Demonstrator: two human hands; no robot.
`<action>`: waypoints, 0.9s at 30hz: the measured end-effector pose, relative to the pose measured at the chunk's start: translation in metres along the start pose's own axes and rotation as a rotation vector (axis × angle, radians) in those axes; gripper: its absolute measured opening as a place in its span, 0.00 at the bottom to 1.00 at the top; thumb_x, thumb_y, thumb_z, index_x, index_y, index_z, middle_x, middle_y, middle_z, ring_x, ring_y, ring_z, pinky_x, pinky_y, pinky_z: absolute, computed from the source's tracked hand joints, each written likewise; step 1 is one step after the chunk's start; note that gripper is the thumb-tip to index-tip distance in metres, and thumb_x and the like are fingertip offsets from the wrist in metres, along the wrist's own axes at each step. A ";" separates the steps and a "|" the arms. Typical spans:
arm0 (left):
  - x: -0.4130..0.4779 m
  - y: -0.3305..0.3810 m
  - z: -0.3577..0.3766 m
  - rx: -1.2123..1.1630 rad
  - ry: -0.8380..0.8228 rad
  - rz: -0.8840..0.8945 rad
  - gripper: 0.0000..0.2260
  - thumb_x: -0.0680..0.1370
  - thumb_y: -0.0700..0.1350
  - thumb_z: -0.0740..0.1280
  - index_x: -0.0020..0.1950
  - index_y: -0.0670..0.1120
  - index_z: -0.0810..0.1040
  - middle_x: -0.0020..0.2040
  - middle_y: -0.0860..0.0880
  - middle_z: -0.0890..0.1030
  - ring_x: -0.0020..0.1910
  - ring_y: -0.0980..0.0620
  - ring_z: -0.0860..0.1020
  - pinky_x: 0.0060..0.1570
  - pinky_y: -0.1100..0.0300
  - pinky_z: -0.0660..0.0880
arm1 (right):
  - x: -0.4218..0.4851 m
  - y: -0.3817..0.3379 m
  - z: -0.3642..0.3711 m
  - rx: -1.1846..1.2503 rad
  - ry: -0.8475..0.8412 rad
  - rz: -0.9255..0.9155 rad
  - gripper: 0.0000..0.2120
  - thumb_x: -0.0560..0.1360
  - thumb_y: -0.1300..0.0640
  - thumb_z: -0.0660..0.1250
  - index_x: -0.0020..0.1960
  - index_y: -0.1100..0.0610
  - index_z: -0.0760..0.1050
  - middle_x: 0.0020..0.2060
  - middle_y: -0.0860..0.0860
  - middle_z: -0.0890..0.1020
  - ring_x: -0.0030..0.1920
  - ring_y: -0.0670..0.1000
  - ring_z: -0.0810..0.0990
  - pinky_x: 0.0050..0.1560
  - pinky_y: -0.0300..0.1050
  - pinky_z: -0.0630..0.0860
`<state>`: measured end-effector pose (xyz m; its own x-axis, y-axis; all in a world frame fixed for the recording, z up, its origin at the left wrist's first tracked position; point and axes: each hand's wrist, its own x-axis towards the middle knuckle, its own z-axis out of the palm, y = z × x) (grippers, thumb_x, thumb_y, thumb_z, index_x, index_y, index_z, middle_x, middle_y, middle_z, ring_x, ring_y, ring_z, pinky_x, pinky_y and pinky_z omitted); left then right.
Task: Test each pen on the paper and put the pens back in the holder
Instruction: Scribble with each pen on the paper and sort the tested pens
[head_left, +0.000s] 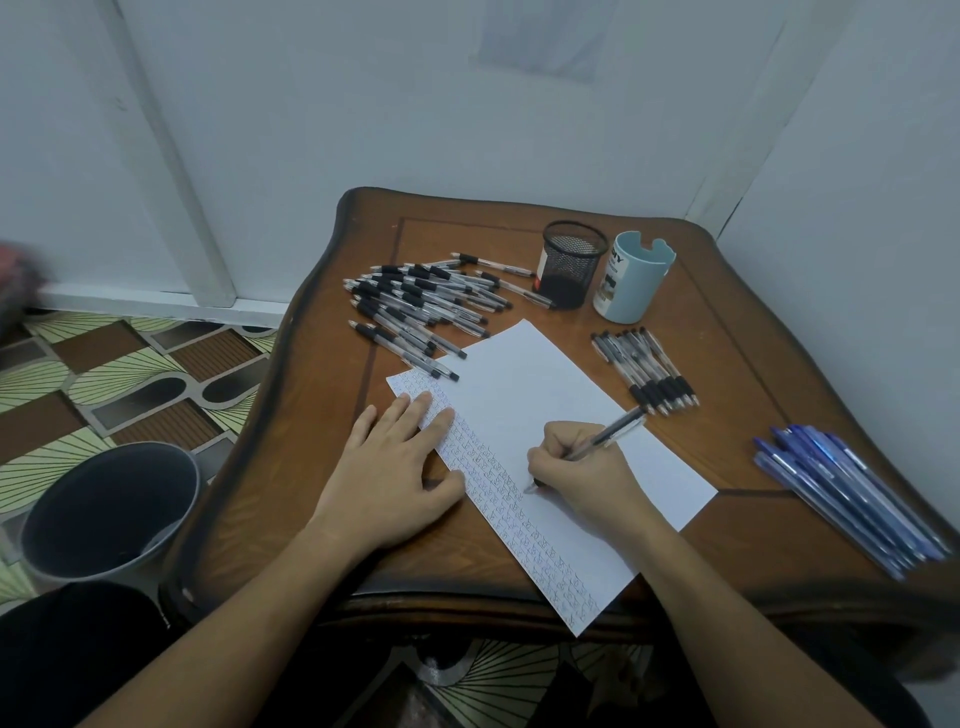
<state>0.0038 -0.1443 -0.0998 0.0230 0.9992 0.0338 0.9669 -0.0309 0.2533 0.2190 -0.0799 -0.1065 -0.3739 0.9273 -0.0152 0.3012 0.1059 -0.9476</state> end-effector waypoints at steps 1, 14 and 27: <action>0.000 0.000 0.000 0.000 -0.001 0.000 0.37 0.69 0.68 0.40 0.78 0.59 0.53 0.79 0.53 0.49 0.78 0.54 0.45 0.75 0.51 0.38 | 0.000 -0.001 0.000 -0.019 0.002 -0.003 0.17 0.67 0.56 0.67 0.27 0.53 0.61 0.27 0.52 0.64 0.33 0.53 0.66 0.38 0.49 0.66; -0.001 0.001 -0.001 -0.015 0.003 0.003 0.37 0.69 0.68 0.40 0.78 0.59 0.53 0.79 0.54 0.50 0.78 0.54 0.46 0.75 0.51 0.38 | 0.004 -0.018 -0.008 0.276 0.176 0.075 0.23 0.79 0.63 0.65 0.27 0.52 0.70 0.26 0.50 0.73 0.31 0.48 0.70 0.34 0.40 0.69; -0.002 0.000 0.001 -0.026 0.025 0.010 0.36 0.70 0.67 0.41 0.78 0.58 0.55 0.79 0.53 0.51 0.78 0.54 0.46 0.74 0.52 0.38 | 0.006 -0.036 -0.013 0.427 0.190 0.193 0.13 0.85 0.50 0.53 0.54 0.56 0.73 0.24 0.53 0.71 0.24 0.50 0.67 0.27 0.42 0.62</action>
<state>0.0038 -0.1461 -0.1009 0.0257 0.9978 0.0604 0.9596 -0.0416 0.2782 0.2169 -0.0738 -0.0682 -0.1682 0.9687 -0.1828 -0.0516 -0.1938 -0.9797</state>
